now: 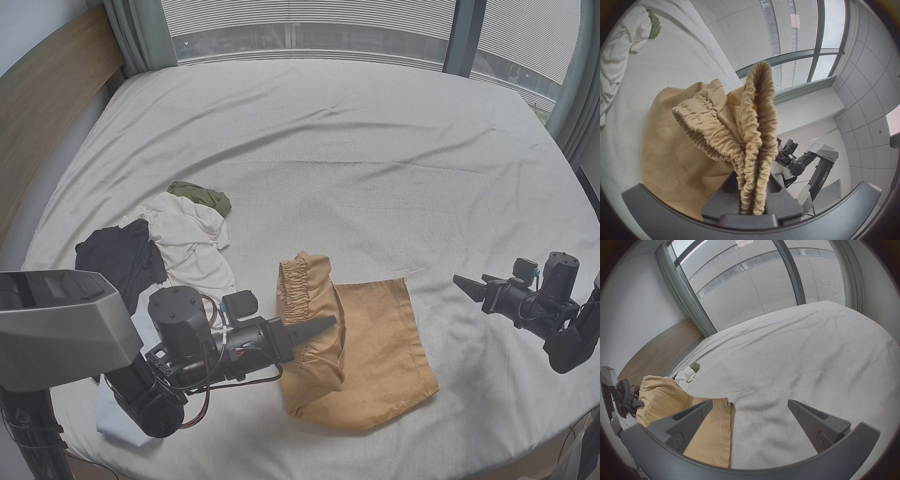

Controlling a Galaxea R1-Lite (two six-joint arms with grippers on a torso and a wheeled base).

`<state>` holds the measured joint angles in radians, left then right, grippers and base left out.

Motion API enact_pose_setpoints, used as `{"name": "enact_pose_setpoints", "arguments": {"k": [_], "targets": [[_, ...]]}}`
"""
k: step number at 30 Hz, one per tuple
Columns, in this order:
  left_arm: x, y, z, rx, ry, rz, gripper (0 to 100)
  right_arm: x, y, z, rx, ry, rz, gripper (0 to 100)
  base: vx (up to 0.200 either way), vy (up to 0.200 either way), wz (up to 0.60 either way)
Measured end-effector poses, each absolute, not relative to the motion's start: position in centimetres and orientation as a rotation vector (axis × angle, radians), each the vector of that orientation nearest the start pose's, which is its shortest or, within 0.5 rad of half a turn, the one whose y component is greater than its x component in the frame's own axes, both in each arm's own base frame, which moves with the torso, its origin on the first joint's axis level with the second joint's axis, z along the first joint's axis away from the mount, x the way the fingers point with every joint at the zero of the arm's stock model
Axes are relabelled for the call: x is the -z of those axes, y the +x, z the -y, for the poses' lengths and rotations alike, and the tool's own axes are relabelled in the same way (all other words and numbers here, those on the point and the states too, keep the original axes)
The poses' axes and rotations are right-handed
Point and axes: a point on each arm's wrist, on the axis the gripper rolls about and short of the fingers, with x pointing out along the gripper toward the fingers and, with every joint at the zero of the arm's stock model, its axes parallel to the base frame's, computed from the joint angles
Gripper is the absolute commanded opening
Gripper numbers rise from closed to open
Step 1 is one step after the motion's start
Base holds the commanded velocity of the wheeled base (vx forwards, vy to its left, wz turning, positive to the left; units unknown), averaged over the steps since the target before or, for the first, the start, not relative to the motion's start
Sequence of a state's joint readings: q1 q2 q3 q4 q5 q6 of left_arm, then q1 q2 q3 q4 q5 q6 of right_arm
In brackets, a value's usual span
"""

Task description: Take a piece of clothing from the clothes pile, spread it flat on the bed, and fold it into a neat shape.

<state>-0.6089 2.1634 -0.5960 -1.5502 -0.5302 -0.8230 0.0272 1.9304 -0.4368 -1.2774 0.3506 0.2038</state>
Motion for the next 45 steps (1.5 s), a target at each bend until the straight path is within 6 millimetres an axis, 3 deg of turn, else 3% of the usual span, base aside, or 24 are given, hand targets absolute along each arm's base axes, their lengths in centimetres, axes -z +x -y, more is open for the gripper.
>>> {"name": "enact_pose_setpoints", "arguments": {"k": [26,36,45], "targets": [[-5.2,28.1,27.5,1.135,-0.715,-0.558,0,-9.2,29.4,-1.6,-0.356,0.235,-0.249,100,0.000,0.000,0.00],[-3.1,28.4,28.4,1.116,-0.705,-0.614,0,-9.2,29.4,-1.8,-0.362,0.235,-0.250,100,0.000,0.000,0.00],[-2.8,28.7,28.5,1.106,-0.703,-0.630,0,-9.2,29.4,-1.8,-0.363,0.234,-0.249,100,0.000,0.000,0.00]]}}
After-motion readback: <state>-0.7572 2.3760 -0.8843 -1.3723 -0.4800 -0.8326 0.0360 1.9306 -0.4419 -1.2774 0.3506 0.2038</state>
